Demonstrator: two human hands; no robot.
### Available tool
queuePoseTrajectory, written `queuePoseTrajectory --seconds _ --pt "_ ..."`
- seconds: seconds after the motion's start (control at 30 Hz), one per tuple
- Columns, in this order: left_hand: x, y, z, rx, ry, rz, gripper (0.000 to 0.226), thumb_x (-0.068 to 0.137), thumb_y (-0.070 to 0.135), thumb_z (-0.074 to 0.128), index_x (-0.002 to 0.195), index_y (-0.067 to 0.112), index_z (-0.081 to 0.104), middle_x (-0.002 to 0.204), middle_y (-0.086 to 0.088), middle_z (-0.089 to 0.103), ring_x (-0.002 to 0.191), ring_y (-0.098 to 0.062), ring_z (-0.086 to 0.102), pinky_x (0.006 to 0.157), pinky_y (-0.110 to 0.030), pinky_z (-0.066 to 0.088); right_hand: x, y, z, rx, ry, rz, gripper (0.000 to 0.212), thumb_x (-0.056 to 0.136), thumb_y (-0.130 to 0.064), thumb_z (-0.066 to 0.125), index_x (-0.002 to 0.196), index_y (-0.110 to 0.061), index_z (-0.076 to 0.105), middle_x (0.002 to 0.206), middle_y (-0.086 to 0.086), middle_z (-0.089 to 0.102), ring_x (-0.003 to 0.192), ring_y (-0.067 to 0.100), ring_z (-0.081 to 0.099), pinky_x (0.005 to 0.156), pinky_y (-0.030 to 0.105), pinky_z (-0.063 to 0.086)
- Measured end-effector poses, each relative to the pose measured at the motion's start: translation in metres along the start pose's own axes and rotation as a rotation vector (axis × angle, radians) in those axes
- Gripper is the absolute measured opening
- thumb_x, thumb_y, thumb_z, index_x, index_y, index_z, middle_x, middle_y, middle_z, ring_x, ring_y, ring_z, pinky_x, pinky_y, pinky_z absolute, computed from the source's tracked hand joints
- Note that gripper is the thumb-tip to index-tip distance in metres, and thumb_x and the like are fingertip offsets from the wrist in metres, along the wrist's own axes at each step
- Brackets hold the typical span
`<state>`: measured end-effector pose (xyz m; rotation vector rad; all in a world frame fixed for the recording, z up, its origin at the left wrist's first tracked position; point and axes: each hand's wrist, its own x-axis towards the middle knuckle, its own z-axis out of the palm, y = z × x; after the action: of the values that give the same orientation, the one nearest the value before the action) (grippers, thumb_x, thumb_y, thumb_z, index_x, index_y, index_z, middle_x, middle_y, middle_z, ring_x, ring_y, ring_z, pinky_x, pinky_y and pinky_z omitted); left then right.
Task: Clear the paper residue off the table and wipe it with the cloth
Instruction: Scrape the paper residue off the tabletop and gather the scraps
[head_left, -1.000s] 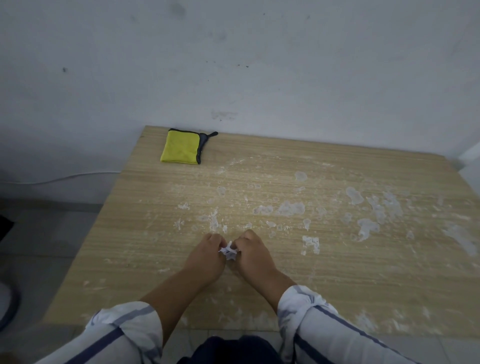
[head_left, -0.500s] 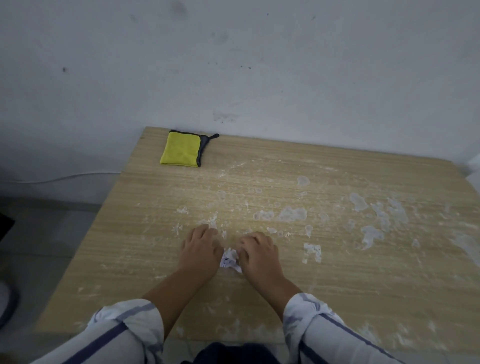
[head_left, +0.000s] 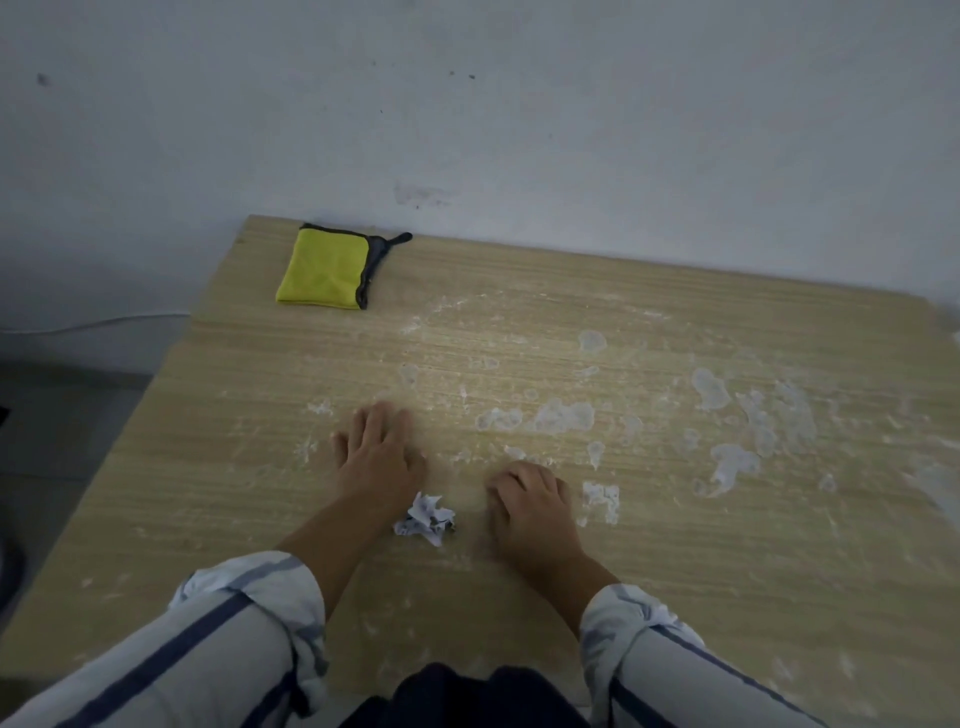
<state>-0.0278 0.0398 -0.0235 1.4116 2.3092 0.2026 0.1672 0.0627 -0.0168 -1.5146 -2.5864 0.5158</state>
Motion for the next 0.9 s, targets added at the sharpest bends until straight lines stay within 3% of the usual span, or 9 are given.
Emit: queuePoseTrajectory --seconds 0.1,0.17,0.3,0.67,0.9 --pt "0.008 0.01 -0.001 0.003 -0.015 0.008 0.061 0.096 0.041 0.034 0.15 0.026 0.011 0.159 -0.004 -0.007 0.145 -0.025 -0.012 0.117 -0.048 -0.006 0.009 0.008 -0.002 0.033 0.031 0.008 0.036 0.087 -0.034 0.034 0.096 -0.017 0.064 0.106 0.002 0.061 0.102 0.027 0.056 0.086 0.043 0.042" --pt "0.013 0.013 -0.002 0.025 -0.04 0.028 0.061 0.096 0.043 0.033 0.15 0.027 0.009 0.159 -0.005 -0.009 0.145 -0.026 -0.014 0.117 -0.048 -0.007 0.016 0.009 -0.007 0.046 0.007 0.039 0.042 0.09 -0.035 0.03 0.11 -0.017 0.061 0.12 0.002 0.056 0.115 0.025 0.047 0.097 0.043 0.033" --pt "0.016 0.013 0.004 0.073 -0.033 0.047 0.062 0.096 0.05 0.026 0.15 0.027 0.005 0.159 -0.006 -0.009 0.145 -0.026 -0.014 0.116 -0.049 -0.008 0.026 0.013 -0.007 0.034 -0.019 0.085 0.038 0.095 -0.032 0.038 0.128 -0.017 0.049 0.136 0.002 0.042 0.128 0.024 0.032 0.107 0.04 0.022" --pt "0.017 0.011 0.007 0.133 -0.041 0.074 0.064 0.096 0.053 0.021 0.15 0.026 0.001 0.159 -0.007 -0.011 0.145 -0.027 -0.015 0.116 -0.051 -0.007 0.05 0.002 -0.008 0.042 -0.05 0.109 0.044 0.093 -0.031 0.041 0.135 -0.017 0.04 0.142 0.002 0.034 0.132 0.024 0.025 0.107 0.042 0.02" --pt "0.019 0.01 0.005 0.143 -0.079 0.088 0.067 0.095 0.056 0.019 0.15 0.026 -0.004 0.158 -0.008 -0.014 0.144 -0.029 -0.018 0.114 -0.052 -0.009 0.053 -0.005 -0.005 0.157 -0.024 0.149 0.034 0.091 -0.022 0.044 0.124 -0.023 0.054 0.139 0.0 0.038 0.131 0.023 0.026 0.106 0.042 0.019"
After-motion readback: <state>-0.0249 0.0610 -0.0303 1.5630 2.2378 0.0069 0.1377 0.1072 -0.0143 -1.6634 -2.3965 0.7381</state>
